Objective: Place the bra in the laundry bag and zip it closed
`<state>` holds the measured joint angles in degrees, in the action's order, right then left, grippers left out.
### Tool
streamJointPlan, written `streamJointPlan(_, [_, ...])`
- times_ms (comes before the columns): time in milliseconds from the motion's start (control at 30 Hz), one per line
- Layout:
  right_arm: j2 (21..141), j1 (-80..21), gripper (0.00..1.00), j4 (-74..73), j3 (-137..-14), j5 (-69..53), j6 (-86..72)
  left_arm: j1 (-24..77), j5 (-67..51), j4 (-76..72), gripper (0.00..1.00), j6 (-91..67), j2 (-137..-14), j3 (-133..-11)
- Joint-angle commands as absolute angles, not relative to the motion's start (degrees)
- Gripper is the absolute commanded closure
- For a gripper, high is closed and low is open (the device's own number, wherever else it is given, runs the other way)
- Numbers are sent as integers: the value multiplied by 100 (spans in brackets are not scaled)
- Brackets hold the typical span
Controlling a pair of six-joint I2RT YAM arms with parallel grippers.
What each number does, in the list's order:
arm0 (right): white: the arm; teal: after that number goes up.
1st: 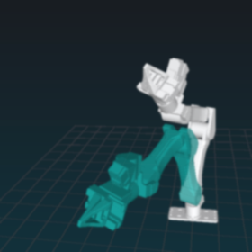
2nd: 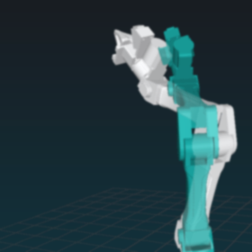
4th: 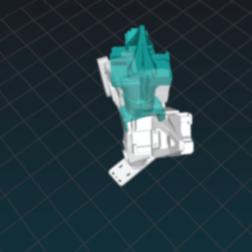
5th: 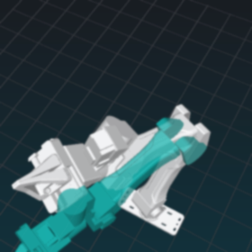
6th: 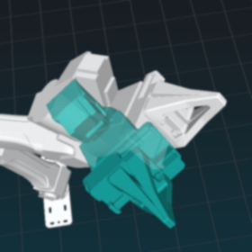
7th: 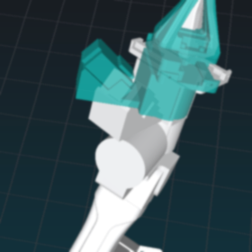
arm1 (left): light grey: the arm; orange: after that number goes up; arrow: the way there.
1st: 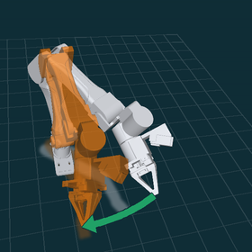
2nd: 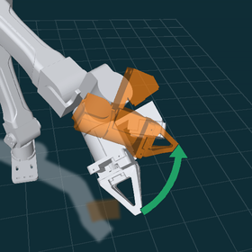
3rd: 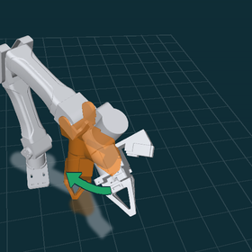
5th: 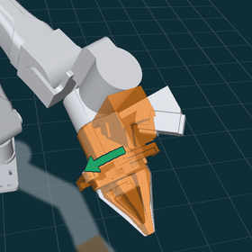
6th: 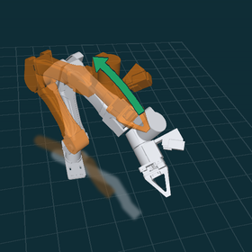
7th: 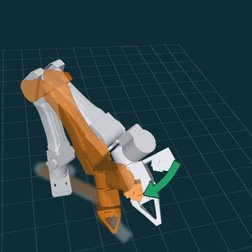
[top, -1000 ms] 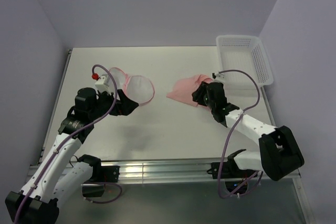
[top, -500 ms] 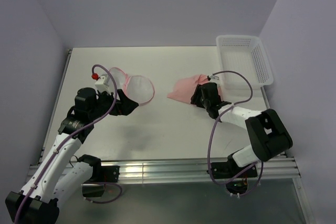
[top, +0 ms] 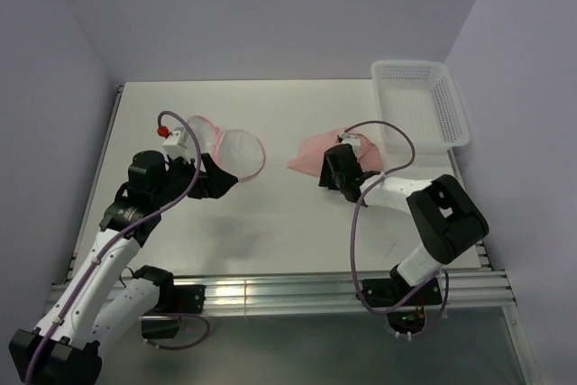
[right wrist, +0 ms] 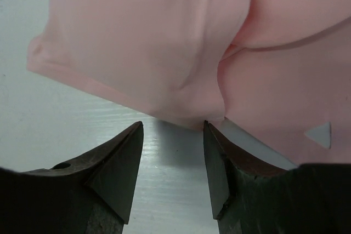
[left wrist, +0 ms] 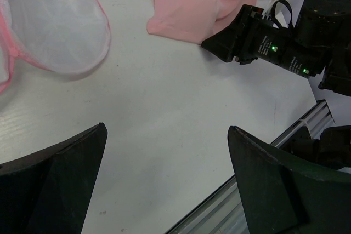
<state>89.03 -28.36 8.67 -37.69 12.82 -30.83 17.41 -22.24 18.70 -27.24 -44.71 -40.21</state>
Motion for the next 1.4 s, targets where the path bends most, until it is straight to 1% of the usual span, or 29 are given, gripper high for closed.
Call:
streamJointPlan(0, [8973, -3285, 45, 301, -4437, 2212, -2506, 1714, -2347, 1714, 1, -2725, -4395, -4201])
streamJointPlan(100, [9035, -3506, 45, -219, -4833, 2469, -2032, 1714, -2347, 1723, 1, -2725, -4395, -4201])
streamJointPlan(167, [9140, -3516, 45, -481, -5105, 2408, -1873, 1714, -2347, 1723, 1, -2725, -4386, -4201])
streamJointPlan(200, [9271, -3533, 45, -536, -5176, 2417, -1837, 1714, -2347, 1714, 1, -2725, -4368, -4192])
streamJointPlan(267, [9412, -3542, 43, -597, -5369, 2023, -1592, 1714, -2338, 1723, 1, -2733, -4360, -4192])
streamJointPlan(433, [10124, -3691, 41, -1282, -6169, 2144, -1354, 1714, -2355, 1714, 1, -2725, -4377, -4201])
streamJointPlan(667, [10660, -3726, 36, -1775, -6653, 2030, -1257, 1714, -2338, 1723, 1, -2716, -4359, -4201])
streamJointPlan(800, [10924, -3727, 35, -1890, -6732, 1706, -1327, 1714, -2329, 1740, 1, -2716, -4351, -4210])
streamJointPlan(900, [10995, -3727, 47, -1766, -6688, 1941, -1449, 1714, -2329, 1740, 1, -2725, -4351, -4201])
streamJointPlan(933, [10995, -3727, 61, -1740, -6706, 2099, -1459, 1714, -2329, 1740, 2, -2725, -4351, -4192])
streamJointPlan(1000, [10978, -3718, 77, -1758, -6750, 2302, -1503, 1714, -2329, 1740, 2, -2725, -4342, -4201])
streamJointPlan(1033, [10969, -3726, 83, -1749, -6767, 2407, -1503, 1714, -2320, 1740, 2, -2725, -4342, -4201])
streamJointPlan(1067, [10925, -3727, 85, -1706, -6759, 2452, -1494, 1714, -2312, 1732, 2, -2725, -4333, -4201])
streamJointPlan(1100, [10916, -3727, 92, -1688, -6759, 2496, -1494, 1714, -2303, 1749, 2, -2725, -4333, -4201])
streamJointPlan(1133, [10899, -3727, 98, -1670, -6767, 2513, -1468, 1705, -2285, 1749, 2, -2725, -4316, -4201])
streamJointPlan(1167, [10872, -3744, 99, -1687, -6785, 2548, -1450, 1714, -2285, 1749, 2, -2725, -4315, -4201])
streamJointPlan(1267, [10566, -3911, 100, -1758, -6750, 2742, -1362, 1714, -2259, 1740, 2, -2725, -4315, -4201])
streamJointPlan(1333, [10276, -4016, 100, -1845, -6645, 2812, -1301, 1714, -2285, 1749, 2, -2725, -4333, -4210])
streamJointPlan(1367, [9918, -4165, 100, -1915, -6610, 2900, -1292, 1714, -2303, 1740, 2, -2725, -4342, -4210])
